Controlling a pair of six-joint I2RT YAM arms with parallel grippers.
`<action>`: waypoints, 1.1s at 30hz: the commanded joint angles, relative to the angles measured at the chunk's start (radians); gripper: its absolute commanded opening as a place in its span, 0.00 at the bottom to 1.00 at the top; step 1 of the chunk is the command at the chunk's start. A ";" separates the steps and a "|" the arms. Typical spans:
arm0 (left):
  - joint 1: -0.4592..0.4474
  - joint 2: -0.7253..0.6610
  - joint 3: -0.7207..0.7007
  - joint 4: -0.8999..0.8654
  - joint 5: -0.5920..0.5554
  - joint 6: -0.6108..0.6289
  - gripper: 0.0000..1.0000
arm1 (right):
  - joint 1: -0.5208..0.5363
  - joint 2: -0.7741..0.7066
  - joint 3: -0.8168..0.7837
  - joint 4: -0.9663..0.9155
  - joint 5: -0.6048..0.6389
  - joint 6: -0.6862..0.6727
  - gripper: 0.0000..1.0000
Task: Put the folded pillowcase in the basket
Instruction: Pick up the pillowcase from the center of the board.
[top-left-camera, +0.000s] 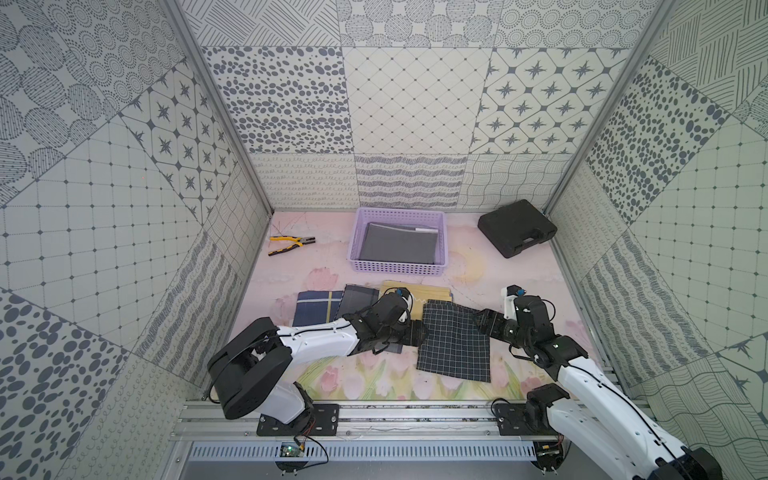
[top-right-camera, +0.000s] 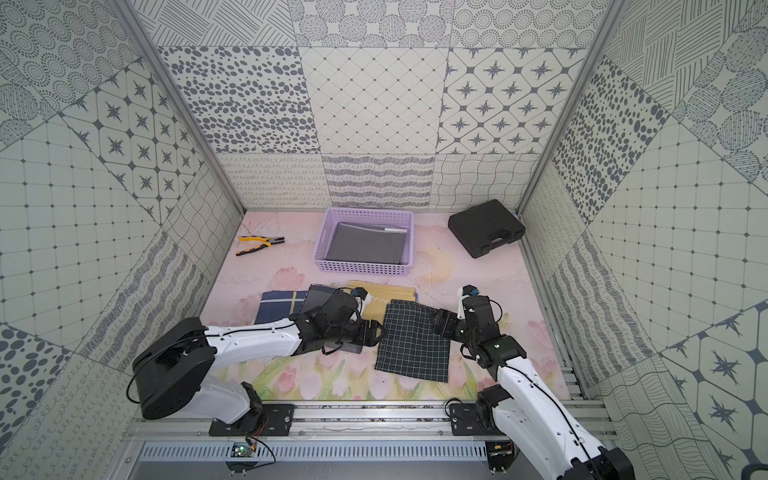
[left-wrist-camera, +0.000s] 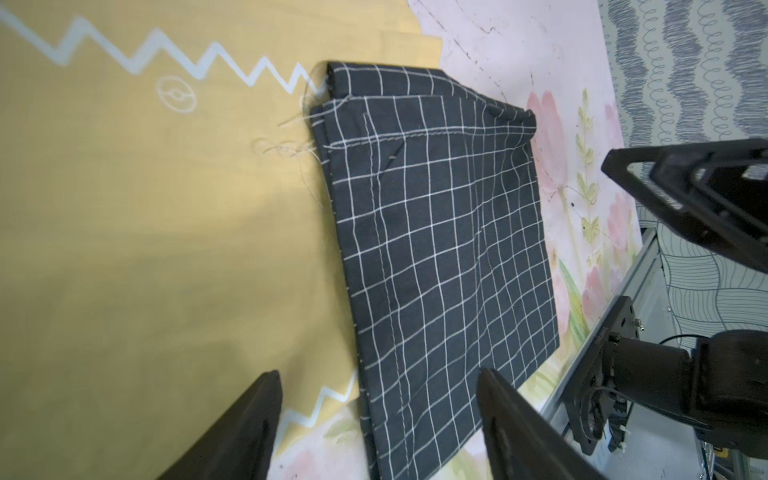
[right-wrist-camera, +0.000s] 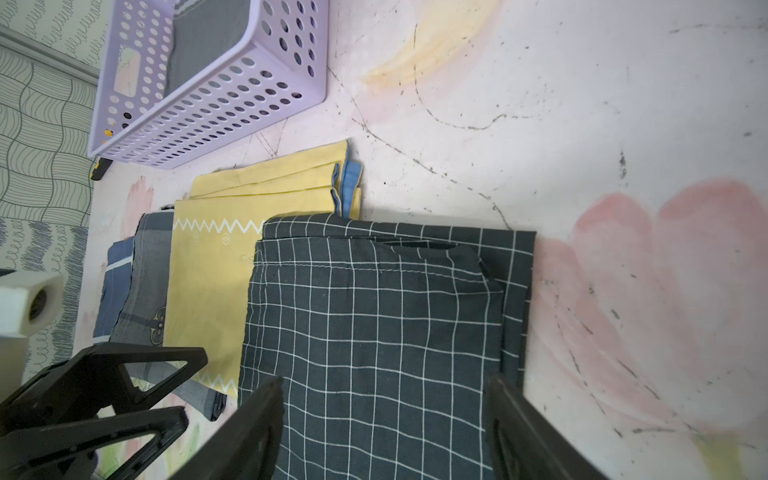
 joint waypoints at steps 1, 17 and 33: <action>-0.011 0.097 0.033 0.136 0.010 -0.032 0.74 | -0.004 -0.006 -0.007 0.022 -0.006 0.008 0.77; -0.011 0.262 0.080 0.219 0.047 -0.063 0.49 | -0.004 -0.030 -0.016 0.003 -0.006 0.004 0.77; -0.010 0.230 0.064 0.211 0.042 -0.069 0.00 | -0.004 -0.002 -0.003 -0.069 0.029 -0.008 0.76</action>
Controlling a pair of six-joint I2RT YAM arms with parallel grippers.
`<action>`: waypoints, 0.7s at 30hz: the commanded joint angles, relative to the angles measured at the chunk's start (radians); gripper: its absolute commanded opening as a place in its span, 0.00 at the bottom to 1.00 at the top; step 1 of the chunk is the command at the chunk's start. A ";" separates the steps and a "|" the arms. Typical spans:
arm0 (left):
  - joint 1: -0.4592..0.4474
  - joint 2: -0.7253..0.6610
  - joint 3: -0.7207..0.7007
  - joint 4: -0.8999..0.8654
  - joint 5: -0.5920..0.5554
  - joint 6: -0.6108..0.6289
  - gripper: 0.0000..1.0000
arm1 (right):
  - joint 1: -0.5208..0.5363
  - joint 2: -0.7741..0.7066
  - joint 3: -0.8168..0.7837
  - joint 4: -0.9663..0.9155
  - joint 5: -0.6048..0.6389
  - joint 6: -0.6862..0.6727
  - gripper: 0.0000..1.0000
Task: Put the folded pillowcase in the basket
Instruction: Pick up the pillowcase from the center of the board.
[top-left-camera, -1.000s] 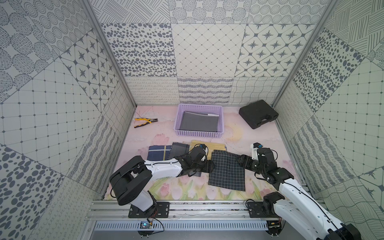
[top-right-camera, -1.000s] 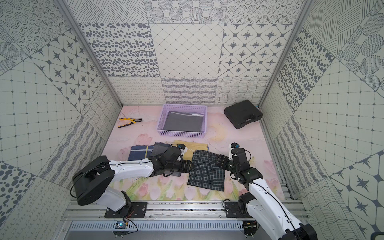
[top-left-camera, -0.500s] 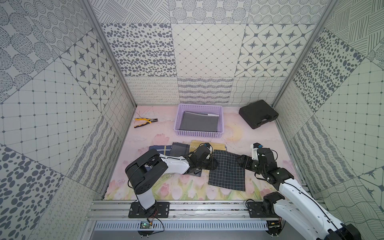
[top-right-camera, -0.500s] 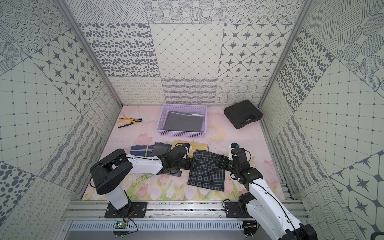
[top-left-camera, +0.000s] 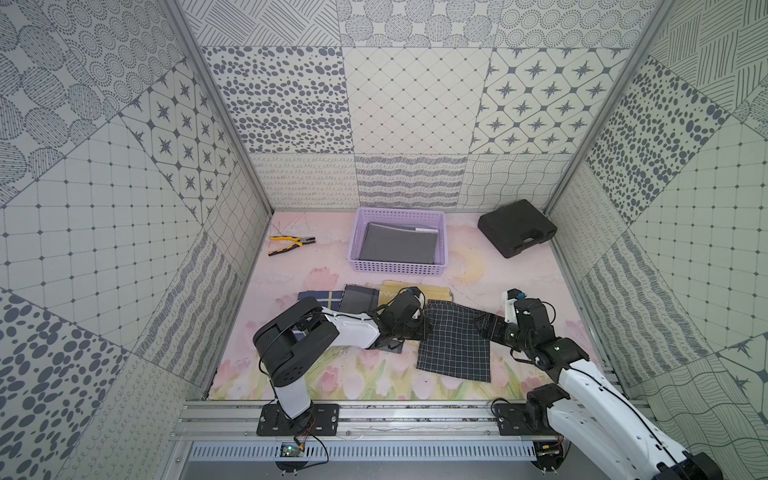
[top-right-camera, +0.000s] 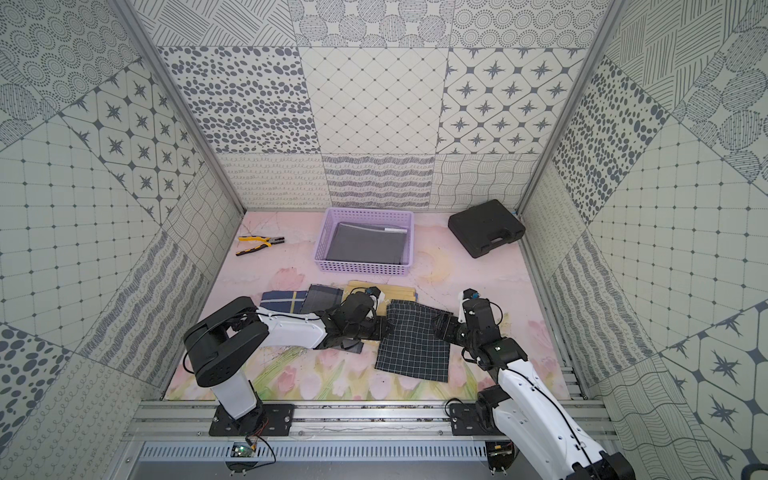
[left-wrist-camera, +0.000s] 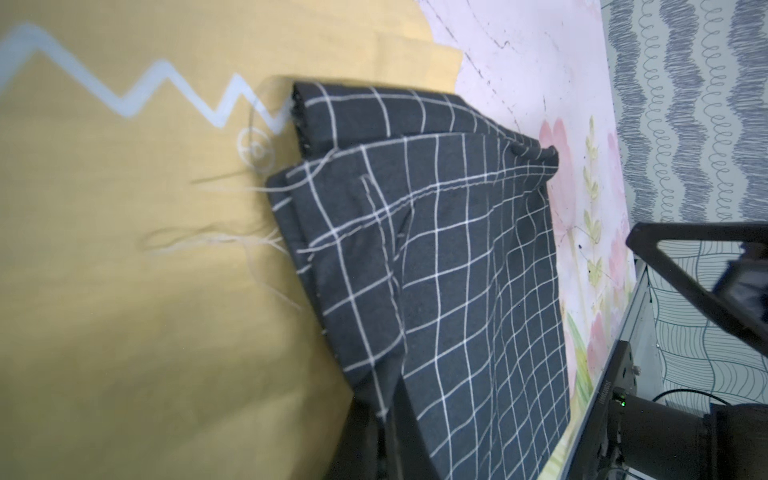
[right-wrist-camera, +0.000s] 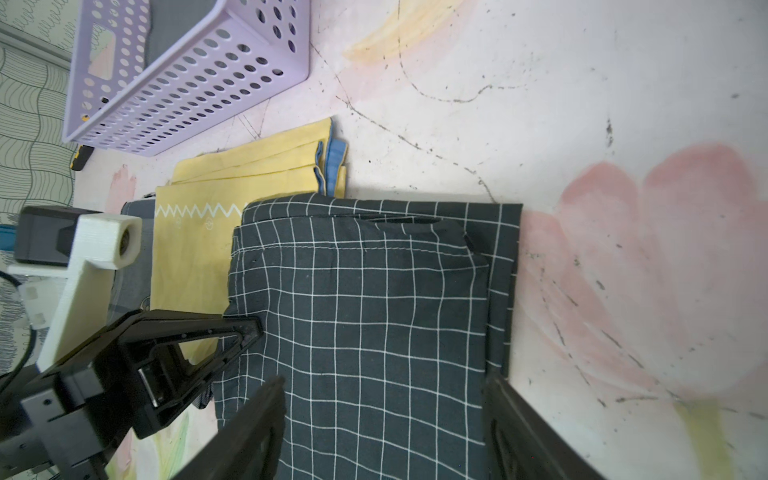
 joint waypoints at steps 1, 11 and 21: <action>-0.003 -0.017 -0.004 -0.013 0.009 0.001 0.00 | -0.004 0.025 0.012 -0.018 0.020 -0.010 0.76; -0.001 -0.065 -0.007 -0.064 -0.028 0.000 0.00 | -0.003 0.175 0.041 -0.025 -0.015 -0.019 0.74; -0.001 -0.053 -0.012 -0.055 -0.027 0.001 0.00 | -0.004 0.249 0.060 -0.025 0.025 -0.024 0.72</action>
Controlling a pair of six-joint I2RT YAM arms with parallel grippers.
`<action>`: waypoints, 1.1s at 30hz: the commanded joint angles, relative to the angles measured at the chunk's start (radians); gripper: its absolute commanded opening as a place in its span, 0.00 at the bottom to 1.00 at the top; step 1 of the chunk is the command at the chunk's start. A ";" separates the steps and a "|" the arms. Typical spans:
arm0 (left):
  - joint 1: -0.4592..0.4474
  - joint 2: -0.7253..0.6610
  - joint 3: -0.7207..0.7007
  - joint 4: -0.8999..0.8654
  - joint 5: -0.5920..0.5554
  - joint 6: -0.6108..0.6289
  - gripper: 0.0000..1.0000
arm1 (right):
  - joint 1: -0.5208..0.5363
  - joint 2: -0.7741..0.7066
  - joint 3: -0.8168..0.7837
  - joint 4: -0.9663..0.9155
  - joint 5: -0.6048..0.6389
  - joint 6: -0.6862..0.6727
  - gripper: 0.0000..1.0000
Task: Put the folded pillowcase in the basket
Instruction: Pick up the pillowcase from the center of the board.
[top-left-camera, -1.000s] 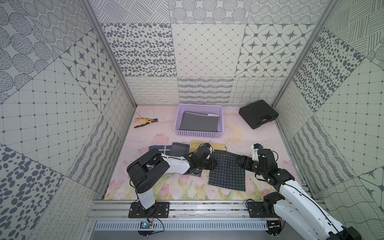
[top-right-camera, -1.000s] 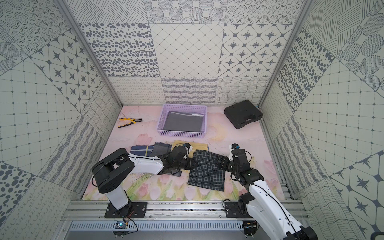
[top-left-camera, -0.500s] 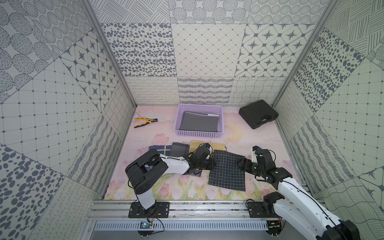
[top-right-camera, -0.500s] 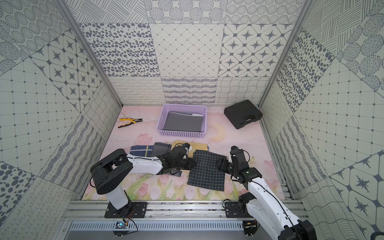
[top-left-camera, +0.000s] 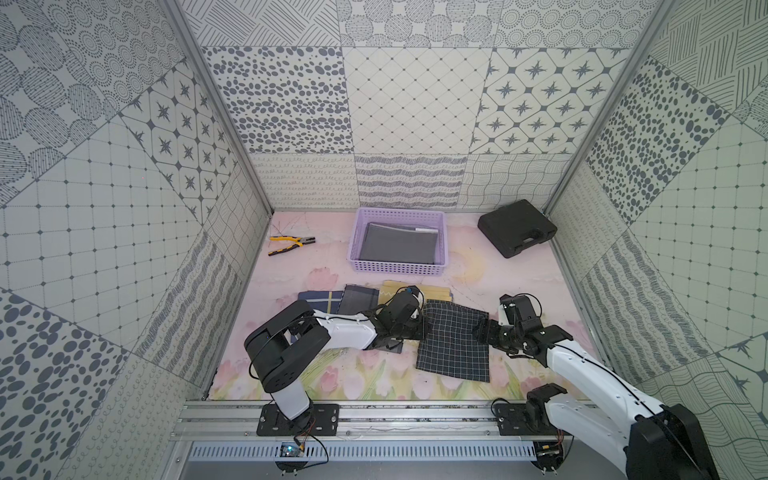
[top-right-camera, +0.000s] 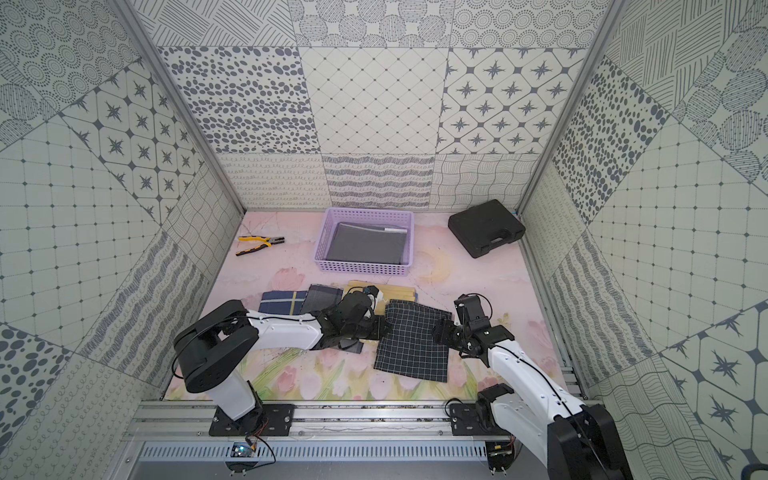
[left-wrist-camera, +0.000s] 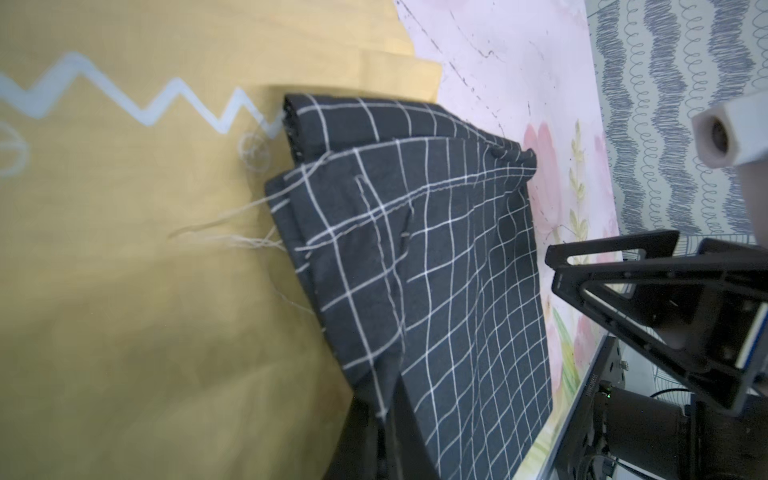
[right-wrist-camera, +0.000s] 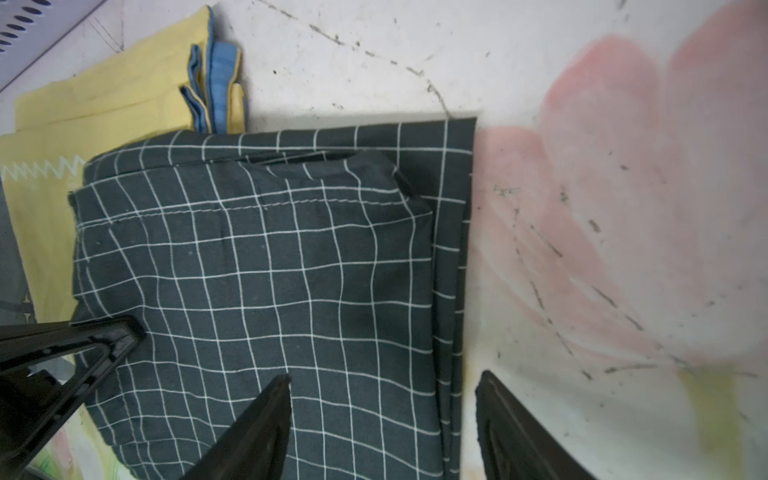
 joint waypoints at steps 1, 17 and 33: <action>0.000 0.000 -0.002 -0.019 -0.014 0.005 0.00 | -0.004 0.029 0.029 0.011 0.024 -0.015 0.72; 0.003 0.010 0.000 -0.012 -0.007 0.001 0.00 | -0.004 0.129 0.019 0.074 -0.018 -0.017 0.60; 0.001 0.002 -0.009 -0.003 -0.008 -0.007 0.00 | -0.004 0.125 0.015 0.080 -0.016 -0.017 0.21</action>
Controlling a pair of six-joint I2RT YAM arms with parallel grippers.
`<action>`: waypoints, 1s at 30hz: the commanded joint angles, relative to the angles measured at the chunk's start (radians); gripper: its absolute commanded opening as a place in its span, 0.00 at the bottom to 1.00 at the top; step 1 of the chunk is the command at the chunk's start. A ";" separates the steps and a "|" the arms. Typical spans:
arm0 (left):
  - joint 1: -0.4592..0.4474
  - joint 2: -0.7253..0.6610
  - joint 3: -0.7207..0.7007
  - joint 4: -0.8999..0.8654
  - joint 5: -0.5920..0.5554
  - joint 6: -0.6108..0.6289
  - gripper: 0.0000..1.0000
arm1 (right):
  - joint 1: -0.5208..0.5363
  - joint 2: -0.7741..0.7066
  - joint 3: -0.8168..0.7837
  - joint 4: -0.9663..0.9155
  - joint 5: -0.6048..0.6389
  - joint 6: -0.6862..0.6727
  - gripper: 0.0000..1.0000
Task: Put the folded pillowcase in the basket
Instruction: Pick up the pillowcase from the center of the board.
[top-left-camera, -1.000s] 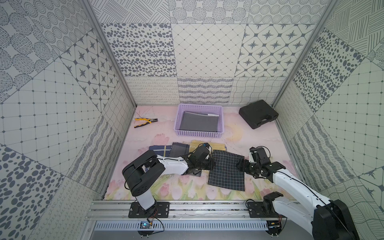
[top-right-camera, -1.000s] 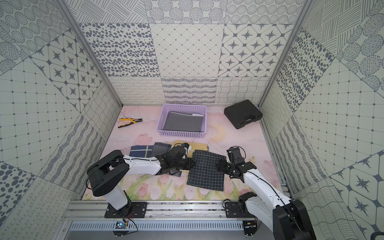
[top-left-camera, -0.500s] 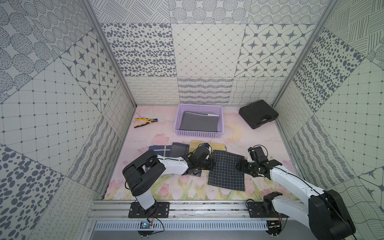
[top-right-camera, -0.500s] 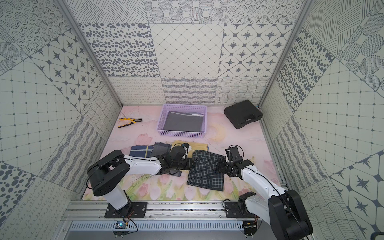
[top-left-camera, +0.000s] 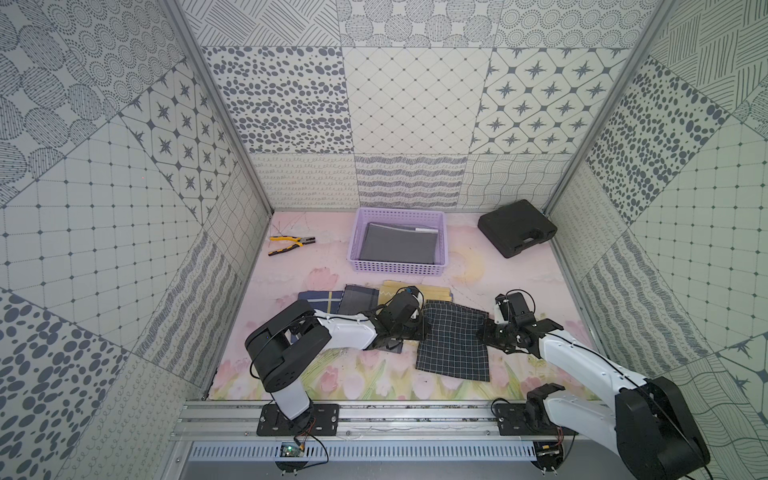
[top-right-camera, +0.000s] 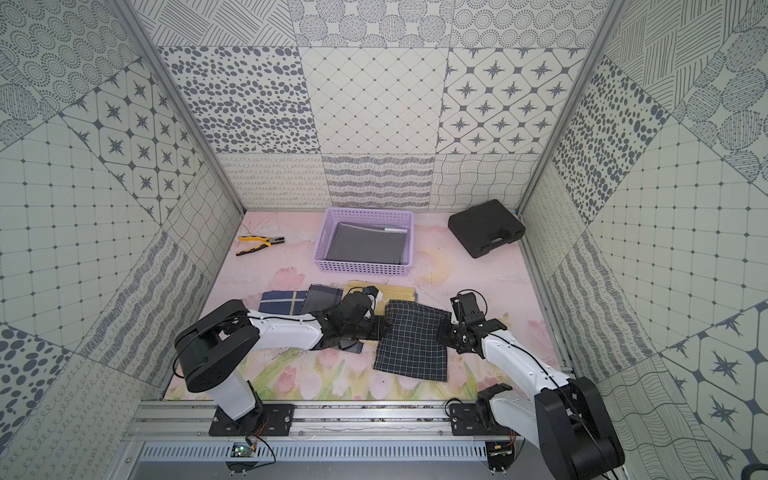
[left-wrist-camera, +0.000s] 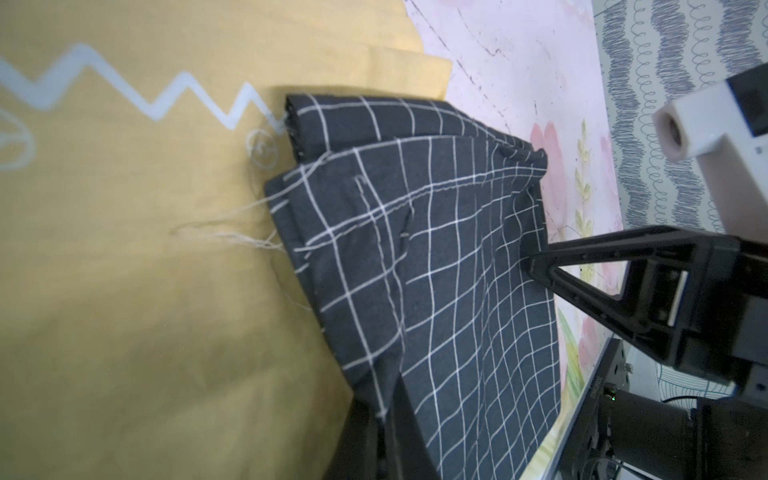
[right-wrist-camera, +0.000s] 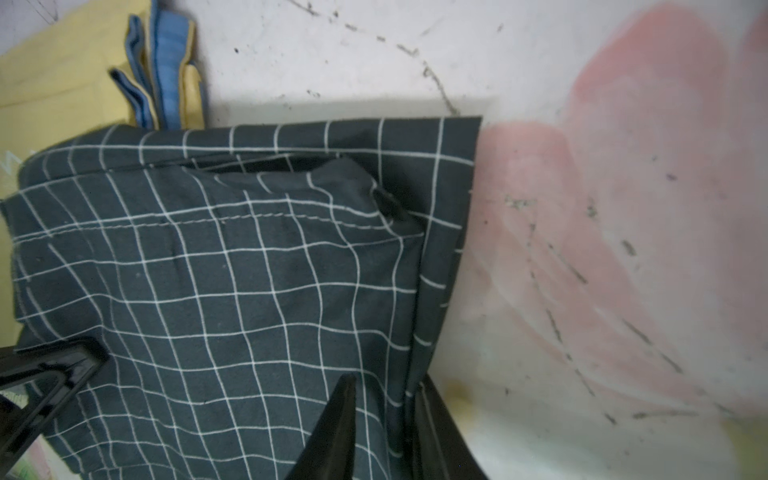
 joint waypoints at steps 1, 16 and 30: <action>0.001 -0.004 -0.006 -0.004 -0.006 -0.006 0.00 | -0.004 0.002 0.001 0.030 -0.003 -0.009 0.19; 0.001 -0.026 -0.008 -0.009 -0.016 -0.005 0.00 | -0.004 -0.078 -0.022 0.037 0.002 0.000 0.00; 0.008 -0.182 0.045 -0.175 -0.109 0.050 0.00 | -0.004 -0.264 0.064 -0.048 -0.013 0.015 0.00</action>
